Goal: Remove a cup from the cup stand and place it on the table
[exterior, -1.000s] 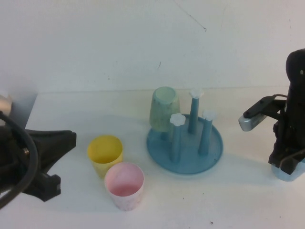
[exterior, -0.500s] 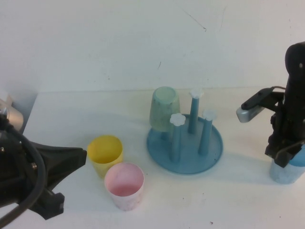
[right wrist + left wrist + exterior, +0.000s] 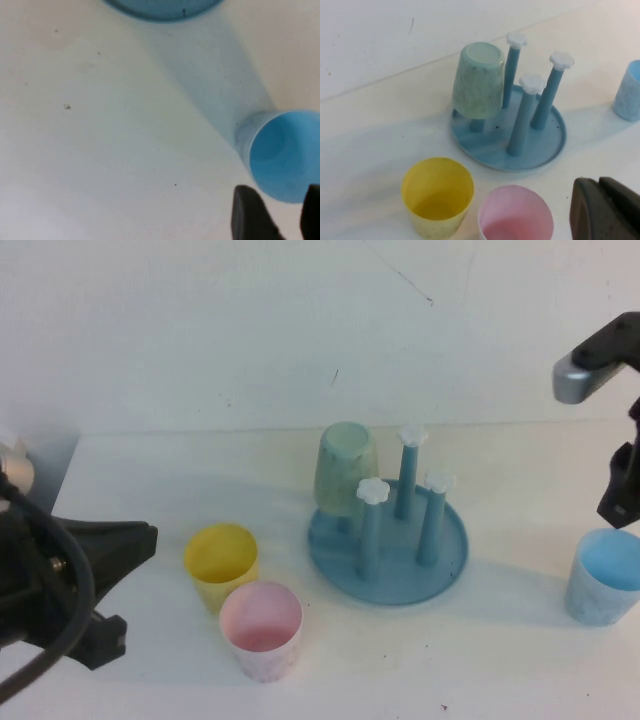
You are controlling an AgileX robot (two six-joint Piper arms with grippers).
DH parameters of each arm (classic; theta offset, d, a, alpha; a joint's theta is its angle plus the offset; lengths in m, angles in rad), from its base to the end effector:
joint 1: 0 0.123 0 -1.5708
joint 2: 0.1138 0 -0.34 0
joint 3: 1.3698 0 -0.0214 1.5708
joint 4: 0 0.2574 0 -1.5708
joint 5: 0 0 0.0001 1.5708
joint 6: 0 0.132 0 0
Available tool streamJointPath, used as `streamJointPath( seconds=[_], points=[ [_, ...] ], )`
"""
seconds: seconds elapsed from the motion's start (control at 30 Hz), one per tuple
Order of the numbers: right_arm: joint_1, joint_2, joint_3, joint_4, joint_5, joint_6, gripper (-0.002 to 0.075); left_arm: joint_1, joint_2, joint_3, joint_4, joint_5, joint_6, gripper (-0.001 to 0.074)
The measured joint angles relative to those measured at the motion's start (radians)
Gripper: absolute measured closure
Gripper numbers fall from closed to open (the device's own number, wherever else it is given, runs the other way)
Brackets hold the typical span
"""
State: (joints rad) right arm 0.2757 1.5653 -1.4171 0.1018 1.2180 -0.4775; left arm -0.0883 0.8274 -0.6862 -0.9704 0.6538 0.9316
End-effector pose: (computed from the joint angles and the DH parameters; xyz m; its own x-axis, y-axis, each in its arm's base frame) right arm 0.3169 0.1027 0.3409 -0.7052 -0.6422 -0.3005 -0.6631 0.7474 -0.0413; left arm 0.1536 -0.0802 0.3543 -0.4053 0.0988 -0.9088 0.5545 0.8170 -0.1585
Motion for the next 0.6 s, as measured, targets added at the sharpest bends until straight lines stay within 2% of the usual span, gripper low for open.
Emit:
streamJointPath(
  seconds=[0.2,0.4,0.5,0.6],
  points=[
    [0.0,-0.276,0.139,0.14,-0.017,-0.118,0.0506,0.0,-0.062,0.072,-0.003,-0.055,-0.026,0.0736],
    [0.0,-0.56,0.339,0.298,-0.21,-0.23,0.0513,0.0,-0.243,0.226,-0.077,-0.196,-0.029,0.0736],
    [0.0,-0.678,0.447,0.37,-0.3,-0.3,0.0558,0.0,-0.35,0.304,-0.112,-0.256,-0.029,0.0736],
    [0.0,-0.763,0.544,0.46,-0.372,-0.395,0.0642,0.0,-0.442,0.378,-0.124,-0.289,-0.032,0.0736]
  ],
)
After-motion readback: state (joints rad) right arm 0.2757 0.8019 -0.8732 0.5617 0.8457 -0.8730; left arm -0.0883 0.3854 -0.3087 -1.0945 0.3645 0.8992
